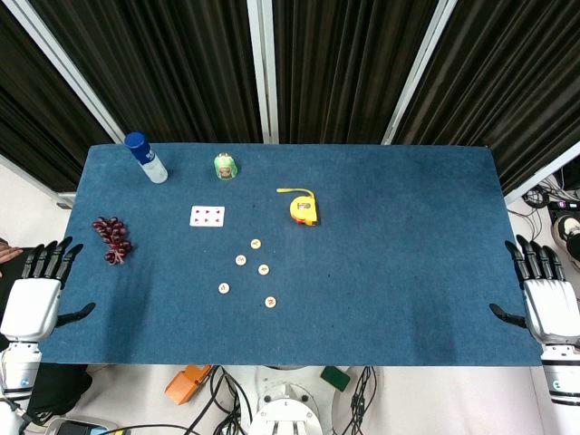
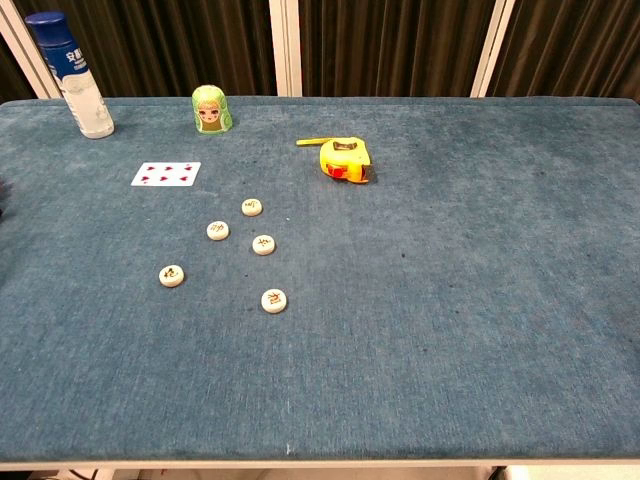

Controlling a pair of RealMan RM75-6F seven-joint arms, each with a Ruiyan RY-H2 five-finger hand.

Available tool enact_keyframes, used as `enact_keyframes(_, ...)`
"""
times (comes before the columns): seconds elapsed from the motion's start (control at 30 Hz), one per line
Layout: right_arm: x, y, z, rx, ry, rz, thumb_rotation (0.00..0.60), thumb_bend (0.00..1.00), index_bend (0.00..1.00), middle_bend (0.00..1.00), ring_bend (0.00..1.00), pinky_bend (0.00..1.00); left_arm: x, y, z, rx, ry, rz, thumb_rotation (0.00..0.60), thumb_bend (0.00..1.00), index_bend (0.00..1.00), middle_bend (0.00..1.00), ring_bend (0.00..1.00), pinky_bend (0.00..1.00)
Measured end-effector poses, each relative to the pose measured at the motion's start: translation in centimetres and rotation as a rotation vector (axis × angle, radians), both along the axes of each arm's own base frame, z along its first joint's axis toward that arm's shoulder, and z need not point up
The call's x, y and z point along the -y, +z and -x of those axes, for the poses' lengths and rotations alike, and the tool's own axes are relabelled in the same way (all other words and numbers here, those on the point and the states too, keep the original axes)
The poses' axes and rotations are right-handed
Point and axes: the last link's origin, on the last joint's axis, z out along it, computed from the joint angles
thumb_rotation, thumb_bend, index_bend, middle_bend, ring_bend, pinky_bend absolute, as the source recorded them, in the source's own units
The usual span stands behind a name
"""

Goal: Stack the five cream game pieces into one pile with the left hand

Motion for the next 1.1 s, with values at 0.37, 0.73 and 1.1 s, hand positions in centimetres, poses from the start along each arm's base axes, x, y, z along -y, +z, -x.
enact_keyframes(0.37, -0.4, 0.7, -0.2, 0.004, 0.019, 0.029, 0.600, 0.17, 0.00, 0.04, 0.00, 0.09, -0.4, -0.9, -1.3, 0.014, -0.046, 0.040, 0.600, 0.07, 0.19, 0.07, 0.00, 0.00)
enact_keyframes(0.73, -1.0, 1.9, 0.0, 0.004, 0.032, 0.065, 0.600, 0.17, 0.00, 0.04, 0.00, 0.09, -4.4, -4.8, -6.3, 0.052, -0.223, 0.210, 0.600, 0.16, 0.27, 0.12, 0.03, 0.00)
enact_keyframes(1.1, -0.9, 2.1, 0.0, 0.001, 0.028, 0.070, 0.600, 0.17, 0.00, 0.04, 0.00, 0.09, -7.7, -11.8, -11.0, 0.052, -0.306, 0.387, 0.600, 0.21, 0.36, 0.12, 0.03, 0.00)
